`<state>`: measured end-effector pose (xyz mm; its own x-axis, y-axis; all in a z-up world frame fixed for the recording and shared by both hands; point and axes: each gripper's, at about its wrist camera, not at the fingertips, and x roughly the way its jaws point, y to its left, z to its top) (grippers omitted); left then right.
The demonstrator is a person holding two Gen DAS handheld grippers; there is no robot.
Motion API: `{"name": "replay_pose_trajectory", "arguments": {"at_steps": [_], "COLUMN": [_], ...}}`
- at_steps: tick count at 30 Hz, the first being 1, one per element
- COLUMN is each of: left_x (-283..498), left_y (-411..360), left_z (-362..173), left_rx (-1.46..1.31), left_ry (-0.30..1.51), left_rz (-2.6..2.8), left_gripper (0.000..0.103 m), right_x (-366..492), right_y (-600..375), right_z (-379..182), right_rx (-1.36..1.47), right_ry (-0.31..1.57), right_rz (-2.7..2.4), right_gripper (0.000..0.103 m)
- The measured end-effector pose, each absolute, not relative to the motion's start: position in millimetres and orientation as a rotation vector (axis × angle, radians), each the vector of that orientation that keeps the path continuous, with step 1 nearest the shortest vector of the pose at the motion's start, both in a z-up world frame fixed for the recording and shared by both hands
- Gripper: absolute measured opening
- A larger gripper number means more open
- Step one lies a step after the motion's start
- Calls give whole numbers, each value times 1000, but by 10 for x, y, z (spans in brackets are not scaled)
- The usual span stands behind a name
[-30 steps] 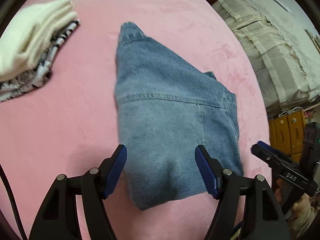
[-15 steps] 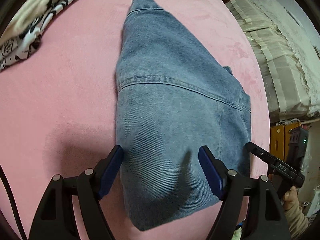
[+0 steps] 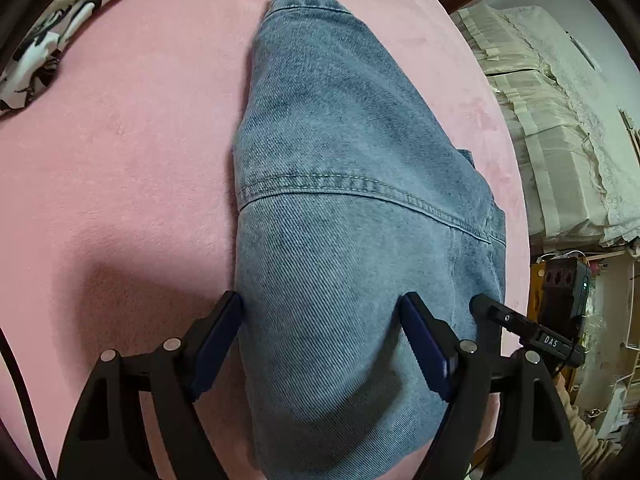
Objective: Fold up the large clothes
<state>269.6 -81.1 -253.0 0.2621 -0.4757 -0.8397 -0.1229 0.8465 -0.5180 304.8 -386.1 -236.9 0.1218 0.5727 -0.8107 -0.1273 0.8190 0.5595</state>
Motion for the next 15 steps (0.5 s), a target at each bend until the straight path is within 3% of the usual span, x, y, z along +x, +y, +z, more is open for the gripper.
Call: {"name": "replay_pose_trajectory", "arguments": {"at_steps": [8, 15], "left_x": [2789, 2787], "left_y": [-827, -1139], "left_z": [-2767, -2711], "left_rx": [-639, -467], "left_ry": [1310, 1295], "left_rz": [-333, -305], "left_gripper": [89, 99], "right_x": [3234, 3253], "right_y": [-3681, -3512], "right_z": [-2497, -2523], "right_rx": [410, 360], "right_ry": [1358, 1375], "right_rz": [566, 584], "right_gripper": [78, 96]}}
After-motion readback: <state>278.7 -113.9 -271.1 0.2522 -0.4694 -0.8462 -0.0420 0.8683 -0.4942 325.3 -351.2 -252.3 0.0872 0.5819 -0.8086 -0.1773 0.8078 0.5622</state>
